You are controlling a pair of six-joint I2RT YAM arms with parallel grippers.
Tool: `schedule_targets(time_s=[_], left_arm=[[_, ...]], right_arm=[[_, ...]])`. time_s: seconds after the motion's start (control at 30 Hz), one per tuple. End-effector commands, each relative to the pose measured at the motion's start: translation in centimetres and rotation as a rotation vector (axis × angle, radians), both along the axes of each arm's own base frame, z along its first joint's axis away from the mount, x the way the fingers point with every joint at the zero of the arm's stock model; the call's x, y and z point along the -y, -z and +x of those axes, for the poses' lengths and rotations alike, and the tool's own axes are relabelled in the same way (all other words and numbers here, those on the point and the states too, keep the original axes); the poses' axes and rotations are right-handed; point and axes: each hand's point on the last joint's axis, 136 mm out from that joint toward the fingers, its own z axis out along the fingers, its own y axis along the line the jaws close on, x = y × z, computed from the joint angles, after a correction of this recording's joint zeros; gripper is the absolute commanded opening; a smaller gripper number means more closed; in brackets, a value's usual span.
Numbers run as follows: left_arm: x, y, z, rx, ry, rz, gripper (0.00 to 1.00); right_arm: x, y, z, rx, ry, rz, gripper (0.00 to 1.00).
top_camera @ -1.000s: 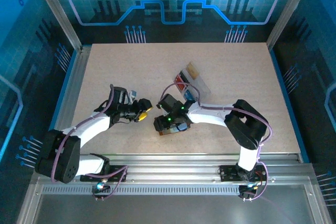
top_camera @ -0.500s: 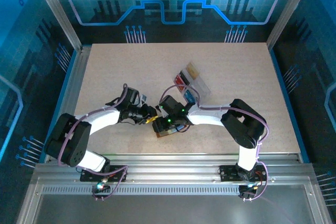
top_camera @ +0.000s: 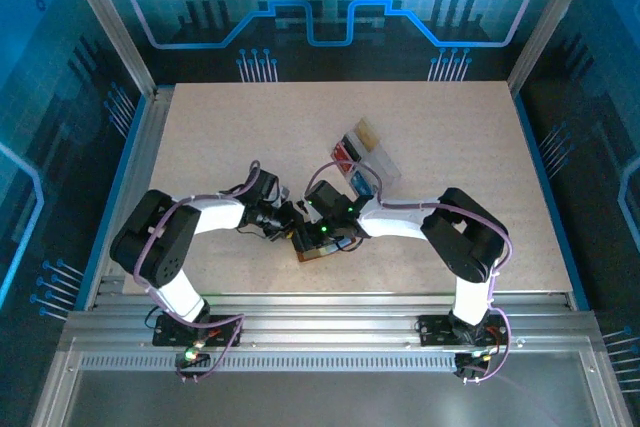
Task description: Put the credit cards into the card holder
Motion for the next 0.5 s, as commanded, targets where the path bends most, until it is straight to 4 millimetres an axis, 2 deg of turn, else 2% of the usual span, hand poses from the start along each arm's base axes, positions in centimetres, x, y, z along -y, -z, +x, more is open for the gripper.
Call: schedule_targets(time_s=[0.0, 0.13, 0.2, 0.27, 0.37, 0.47], left_arm=[[-0.7, 2.4, -0.5, -0.021, 0.023, 0.070, 0.12], [-0.9, 2.9, -0.8, -0.017, 0.040, 0.089, 0.12], [-0.8, 3.0, -0.7, -0.012, 0.046, 0.086, 0.12], [-0.8, 3.2, -0.7, -0.009, 0.050, 0.084, 0.12], [-0.6, 3.5, -0.8, -0.016, 0.055, 0.076, 0.12], [-0.5, 3.6, -0.8, -0.014, 0.067, 0.090, 0.12]], right_arm=[[1.2, -1.1, 0.1, 0.010, -0.012, -0.056, 0.54], [2.8, -3.9, 1.4, 0.086, 0.015, -0.102, 0.57], [4.6, -6.1, 2.9, 0.154, 0.064, -0.142, 0.64], [7.1, -8.3, 4.6, 0.239, 0.131, -0.224, 0.70], [12.3, -11.3, 7.5, 0.373, 0.259, -0.440, 0.78], [16.0, -12.9, 9.8, 0.429, 0.337, -0.615, 0.82]])
